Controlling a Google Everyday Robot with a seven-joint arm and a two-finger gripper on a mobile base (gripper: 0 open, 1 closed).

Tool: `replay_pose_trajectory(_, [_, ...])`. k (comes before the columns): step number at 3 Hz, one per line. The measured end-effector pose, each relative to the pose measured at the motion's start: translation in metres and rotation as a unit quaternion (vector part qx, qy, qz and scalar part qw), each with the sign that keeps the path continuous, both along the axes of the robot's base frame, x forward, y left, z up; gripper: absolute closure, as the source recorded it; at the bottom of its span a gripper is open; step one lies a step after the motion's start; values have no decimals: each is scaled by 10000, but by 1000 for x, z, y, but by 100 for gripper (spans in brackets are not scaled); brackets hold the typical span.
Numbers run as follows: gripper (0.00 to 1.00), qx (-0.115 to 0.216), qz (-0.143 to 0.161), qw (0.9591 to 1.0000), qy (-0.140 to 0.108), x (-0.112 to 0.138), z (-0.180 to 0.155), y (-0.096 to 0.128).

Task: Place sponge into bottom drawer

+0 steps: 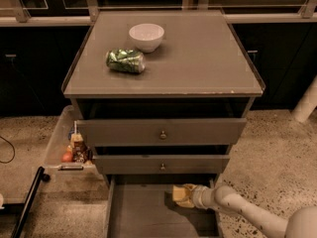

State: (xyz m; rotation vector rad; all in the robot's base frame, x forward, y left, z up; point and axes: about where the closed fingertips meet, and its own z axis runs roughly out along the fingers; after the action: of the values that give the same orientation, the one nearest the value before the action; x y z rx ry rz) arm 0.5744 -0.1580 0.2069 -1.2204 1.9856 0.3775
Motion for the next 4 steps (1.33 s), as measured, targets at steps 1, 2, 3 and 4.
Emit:
replay_pose_trajectory(1, [100, -47, -1, 9998, 179, -1, -31, 7])
replay_pose_trajectory(2, [100, -77, -14, 9993, 354, -4, -56, 9])
replay_pose_trajectory(3, [81, -81, -17, 9993, 364, -4, -58, 9])
replay_pose_trajectory(4, [58, -80, -17, 9993, 364, -4, -58, 9])
